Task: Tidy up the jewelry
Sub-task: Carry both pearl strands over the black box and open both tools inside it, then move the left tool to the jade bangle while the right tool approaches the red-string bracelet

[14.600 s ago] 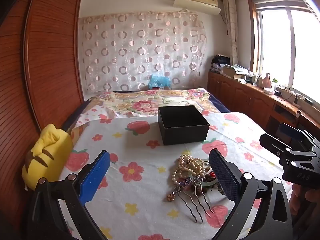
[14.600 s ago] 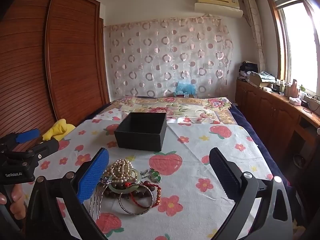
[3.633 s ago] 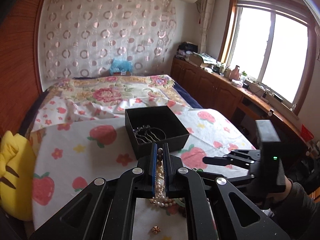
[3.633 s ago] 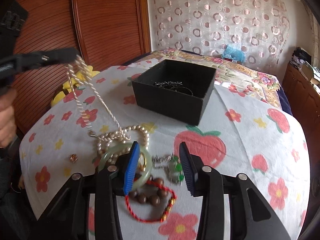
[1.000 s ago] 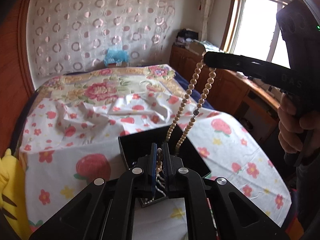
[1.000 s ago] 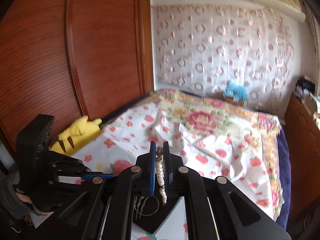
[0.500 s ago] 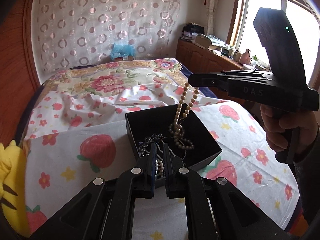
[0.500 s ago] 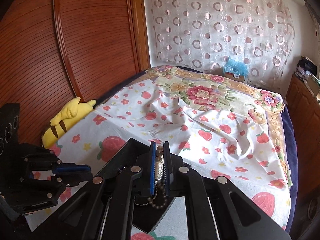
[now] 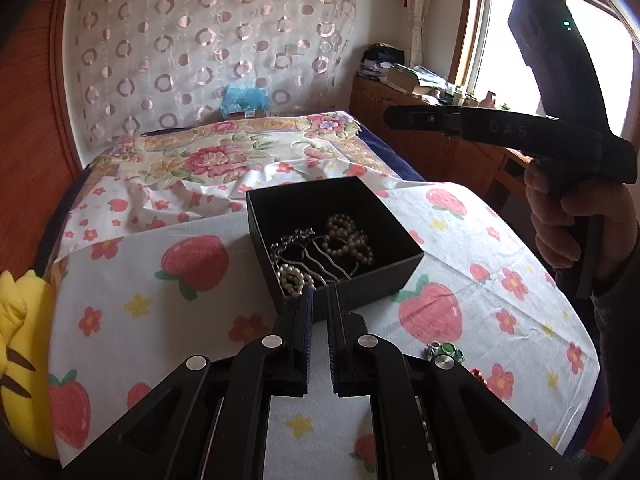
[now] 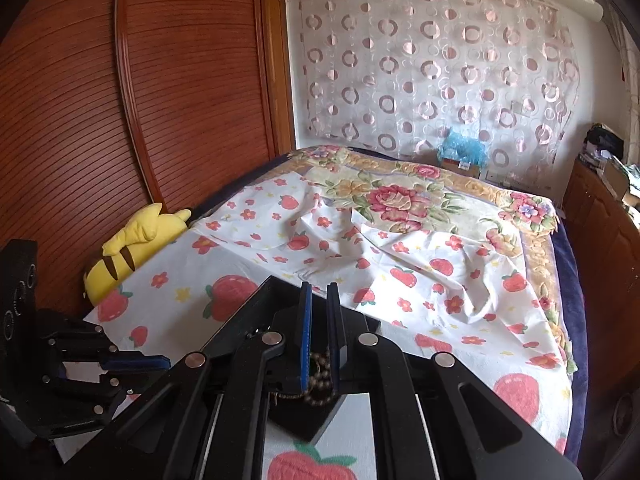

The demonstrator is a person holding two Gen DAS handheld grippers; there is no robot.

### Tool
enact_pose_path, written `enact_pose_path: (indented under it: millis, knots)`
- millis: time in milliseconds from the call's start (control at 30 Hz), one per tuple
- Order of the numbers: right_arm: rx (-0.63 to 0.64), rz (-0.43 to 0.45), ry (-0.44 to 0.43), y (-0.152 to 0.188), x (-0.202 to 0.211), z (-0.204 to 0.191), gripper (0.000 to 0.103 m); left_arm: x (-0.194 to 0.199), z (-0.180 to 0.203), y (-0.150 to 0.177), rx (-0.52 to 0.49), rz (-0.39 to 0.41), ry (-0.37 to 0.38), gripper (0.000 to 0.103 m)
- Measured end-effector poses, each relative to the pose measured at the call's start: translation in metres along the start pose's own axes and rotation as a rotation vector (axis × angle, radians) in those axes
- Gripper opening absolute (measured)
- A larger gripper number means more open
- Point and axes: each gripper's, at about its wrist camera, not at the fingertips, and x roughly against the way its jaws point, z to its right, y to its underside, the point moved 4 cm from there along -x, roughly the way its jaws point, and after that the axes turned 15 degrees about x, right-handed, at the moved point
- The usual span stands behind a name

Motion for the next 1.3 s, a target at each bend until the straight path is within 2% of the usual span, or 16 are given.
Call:
enact_pose_path:
  millis: [400,467,500,600,667,700,733,1000,1133,1300]
  knots:
    - [-0.023,-0.023,0.026,0.080,0.046,-0.043,0.009,0.010,0.012,0.041,-0.031,0.010,-0.009,0.007]
    - [-0.025,-0.032,0.027,0.092,0.051,-0.051,0.009,0.011,0.014,0.047,-0.032,0.010,-0.010,0.015]
    - [-0.026,-0.039,0.030,0.101,0.054,-0.056,0.009,0.012,0.014,0.050,-0.033,0.013,-0.012,0.024]
    - [-0.035,-0.060,0.033,0.120,0.062,-0.067,0.009,0.014,0.019,0.058,-0.045,0.016,-0.017,0.028]
    - [-0.046,-0.077,0.028,0.133,0.065,-0.074,0.009,0.017,0.022,0.062,-0.048,0.019,-0.017,0.041]
    - [-0.050,-0.083,0.027,0.138,0.065,-0.076,0.011,0.017,0.022,0.063,-0.047,0.021,-0.015,0.053]
    - [-0.056,-0.091,0.026,0.145,0.067,-0.080,0.013,0.018,0.023,0.065,-0.045,0.022,-0.012,0.060]
    - [-0.115,-0.124,0.020,0.185,0.075,-0.101,0.025,0.010,0.027,0.076,-0.027,-0.025,0.026,0.078]
    - [-0.128,-0.142,0.027,0.197,0.078,-0.105,0.032,0.001,0.035,0.083,-0.031,-0.067,0.046,0.082]
    - [-0.137,-0.158,0.037,0.209,0.081,-0.107,0.032,-0.015,0.043,0.094,-0.034,-0.133,0.062,0.084]
